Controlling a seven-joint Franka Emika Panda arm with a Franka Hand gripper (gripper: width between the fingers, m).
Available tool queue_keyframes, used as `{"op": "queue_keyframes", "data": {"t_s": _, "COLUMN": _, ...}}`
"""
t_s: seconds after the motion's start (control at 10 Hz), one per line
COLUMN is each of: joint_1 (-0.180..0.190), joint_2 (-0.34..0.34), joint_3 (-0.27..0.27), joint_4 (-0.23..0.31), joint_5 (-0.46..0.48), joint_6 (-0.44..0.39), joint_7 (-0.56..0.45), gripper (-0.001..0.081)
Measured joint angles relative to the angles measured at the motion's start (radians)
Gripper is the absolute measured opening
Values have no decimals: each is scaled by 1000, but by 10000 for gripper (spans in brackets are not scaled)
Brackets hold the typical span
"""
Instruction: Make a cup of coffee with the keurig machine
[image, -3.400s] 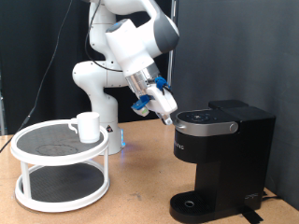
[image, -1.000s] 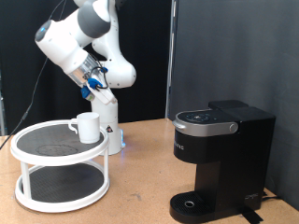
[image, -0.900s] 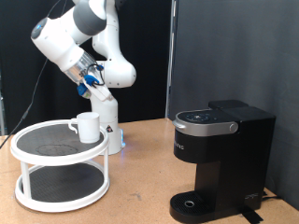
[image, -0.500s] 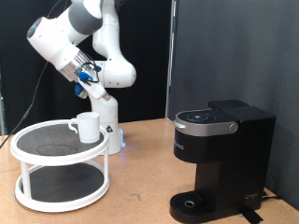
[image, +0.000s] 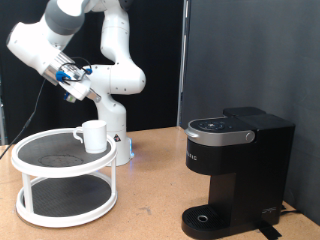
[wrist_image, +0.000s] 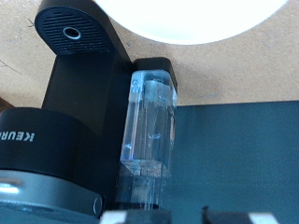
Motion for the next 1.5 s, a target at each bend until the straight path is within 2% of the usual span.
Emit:
{"op": "queue_keyframes", "data": {"t_s": 0.3, "joint_1": -14, "joint_2": -1, "joint_3": -57, "joint_4": 59, "joint_5": -16, "joint_6": -60, "joint_7": 0, "gripper": 0}}
{"op": "queue_keyframes", "data": {"t_s": 0.6, "joint_1": -18, "joint_2": 0, "joint_3": -92, "joint_4": 98, "joint_5": -33, "joint_6": -95, "joint_7": 0, "gripper": 0}}
{"op": "queue_keyframes", "data": {"t_s": 0.9, "joint_1": -21, "joint_2": -1, "joint_3": -103, "joint_4": 101, "joint_5": -61, "joint_6": -82, "joint_7": -8, "gripper": 0}}
{"op": "queue_keyframes", "data": {"t_s": 1.1, "joint_1": -28, "joint_2": 1, "joint_3": -109, "joint_4": 83, "joint_5": -62, "joint_6": -51, "joint_7": -8, "gripper": 0}}
{"op": "queue_keyframes", "data": {"t_s": 1.2, "joint_1": -32, "joint_2": 3, "joint_3": -112, "joint_4": 68, "joint_5": -66, "joint_6": -30, "joint_7": -9, "gripper": 124}}
{"op": "queue_keyframes", "data": {"t_s": 1.3, "joint_1": -34, "joint_2": 4, "joint_3": -113, "joint_4": 49, "joint_5": -77, "joint_6": -1, "joint_7": -12, "gripper": 289}}
{"op": "queue_keyframes", "data": {"t_s": 1.4, "joint_1": -34, "joint_2": 5, "joint_3": -113, "joint_4": 24, "joint_5": -90, "joint_6": 31, "joint_7": -20, "gripper": 289}}
{"op": "queue_keyframes", "data": {"t_s": 1.5, "joint_1": -34, "joint_2": 6, "joint_3": -113, "joint_4": -4, "joint_5": -95, "joint_6": 69, "joint_7": -30, "gripper": 429}}
